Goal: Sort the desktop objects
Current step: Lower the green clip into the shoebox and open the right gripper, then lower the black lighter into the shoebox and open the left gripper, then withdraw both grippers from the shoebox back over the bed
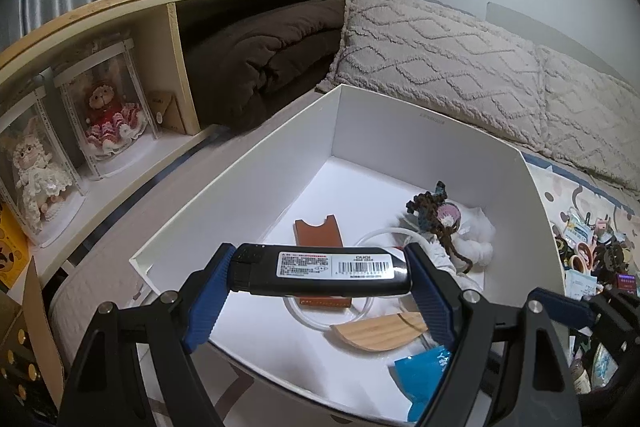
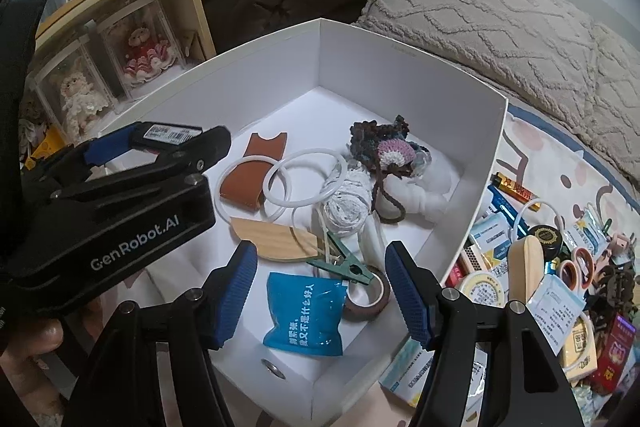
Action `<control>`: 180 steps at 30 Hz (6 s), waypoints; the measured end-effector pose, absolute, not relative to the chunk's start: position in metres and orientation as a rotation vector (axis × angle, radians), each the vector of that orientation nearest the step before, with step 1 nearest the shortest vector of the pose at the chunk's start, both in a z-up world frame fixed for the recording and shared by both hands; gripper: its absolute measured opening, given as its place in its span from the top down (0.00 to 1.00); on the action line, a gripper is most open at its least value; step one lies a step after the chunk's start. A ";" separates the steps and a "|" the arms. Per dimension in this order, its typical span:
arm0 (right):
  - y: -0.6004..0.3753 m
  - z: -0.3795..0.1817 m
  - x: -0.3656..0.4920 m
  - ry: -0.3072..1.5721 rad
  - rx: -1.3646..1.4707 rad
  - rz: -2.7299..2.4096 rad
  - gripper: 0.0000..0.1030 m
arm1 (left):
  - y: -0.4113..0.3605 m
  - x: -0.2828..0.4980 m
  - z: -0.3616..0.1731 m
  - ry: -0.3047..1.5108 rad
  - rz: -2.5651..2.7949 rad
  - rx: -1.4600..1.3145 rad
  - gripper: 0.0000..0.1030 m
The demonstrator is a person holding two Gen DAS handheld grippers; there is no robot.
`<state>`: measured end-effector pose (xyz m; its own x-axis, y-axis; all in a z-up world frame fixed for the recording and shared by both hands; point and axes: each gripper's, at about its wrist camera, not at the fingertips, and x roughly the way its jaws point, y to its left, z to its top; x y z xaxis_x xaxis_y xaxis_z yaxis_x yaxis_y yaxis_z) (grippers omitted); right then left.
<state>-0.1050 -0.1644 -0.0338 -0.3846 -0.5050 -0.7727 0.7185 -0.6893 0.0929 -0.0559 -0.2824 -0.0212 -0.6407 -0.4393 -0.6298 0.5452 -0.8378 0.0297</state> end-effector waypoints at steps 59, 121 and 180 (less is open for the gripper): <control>-0.161 -0.028 -0.094 0.384 0.983 -2.163 0.20 | -0.268 -0.060 -0.022 -0.041 -2.373 0.972 0.11; -0.006 0.026 -0.032 0.243 0.675 -2.429 0.00 | -0.192 0.061 0.024 0.091 -2.495 0.639 0.00; 0.080 -0.004 0.030 0.167 0.626 -2.465 0.00 | -0.103 0.133 0.004 0.088 -2.784 0.589 0.00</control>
<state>0.0296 0.0796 -0.0041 -0.7192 -0.5109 -0.4710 0.5697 -0.8215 0.0211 0.1325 -0.1031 0.0042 -0.8732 -0.2718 -0.4047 0.2968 -0.9549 0.0010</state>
